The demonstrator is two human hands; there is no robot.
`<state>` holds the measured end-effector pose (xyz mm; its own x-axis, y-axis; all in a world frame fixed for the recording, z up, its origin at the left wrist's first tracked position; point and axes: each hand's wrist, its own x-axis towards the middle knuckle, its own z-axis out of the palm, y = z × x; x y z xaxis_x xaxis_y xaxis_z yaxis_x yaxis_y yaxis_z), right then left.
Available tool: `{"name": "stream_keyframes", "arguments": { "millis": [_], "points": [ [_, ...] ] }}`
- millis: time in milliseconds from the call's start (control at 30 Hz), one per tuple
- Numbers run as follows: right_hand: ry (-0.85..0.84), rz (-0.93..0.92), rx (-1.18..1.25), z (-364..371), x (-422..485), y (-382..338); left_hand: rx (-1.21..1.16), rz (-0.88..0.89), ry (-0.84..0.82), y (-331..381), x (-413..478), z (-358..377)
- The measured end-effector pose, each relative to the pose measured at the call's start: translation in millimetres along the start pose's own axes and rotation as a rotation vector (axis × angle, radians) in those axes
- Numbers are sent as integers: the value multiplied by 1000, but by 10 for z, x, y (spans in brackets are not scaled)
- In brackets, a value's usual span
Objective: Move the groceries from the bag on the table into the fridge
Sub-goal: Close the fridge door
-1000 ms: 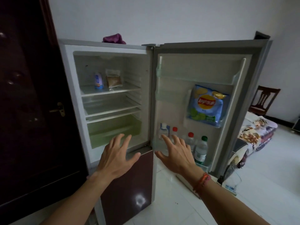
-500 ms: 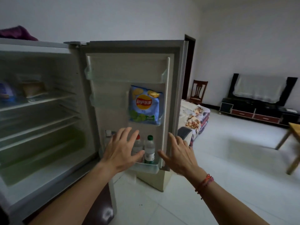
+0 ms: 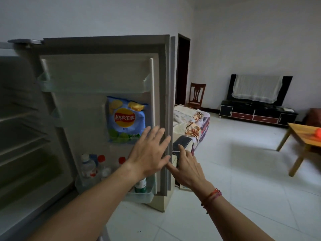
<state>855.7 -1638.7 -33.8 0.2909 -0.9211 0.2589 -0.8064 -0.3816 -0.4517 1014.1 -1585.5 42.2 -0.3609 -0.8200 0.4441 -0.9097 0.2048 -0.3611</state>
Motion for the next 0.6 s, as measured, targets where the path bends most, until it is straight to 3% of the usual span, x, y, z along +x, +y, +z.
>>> {"name": "stream_keyframes", "arguments": {
  "millis": [200,600],
  "points": [
    [-37,-4,176,235,560,117,169,135,-60,27,684,311],
    [-44,-39,468,525,1102,181,423,61,-223,-78,1246,693]
  ]
}}
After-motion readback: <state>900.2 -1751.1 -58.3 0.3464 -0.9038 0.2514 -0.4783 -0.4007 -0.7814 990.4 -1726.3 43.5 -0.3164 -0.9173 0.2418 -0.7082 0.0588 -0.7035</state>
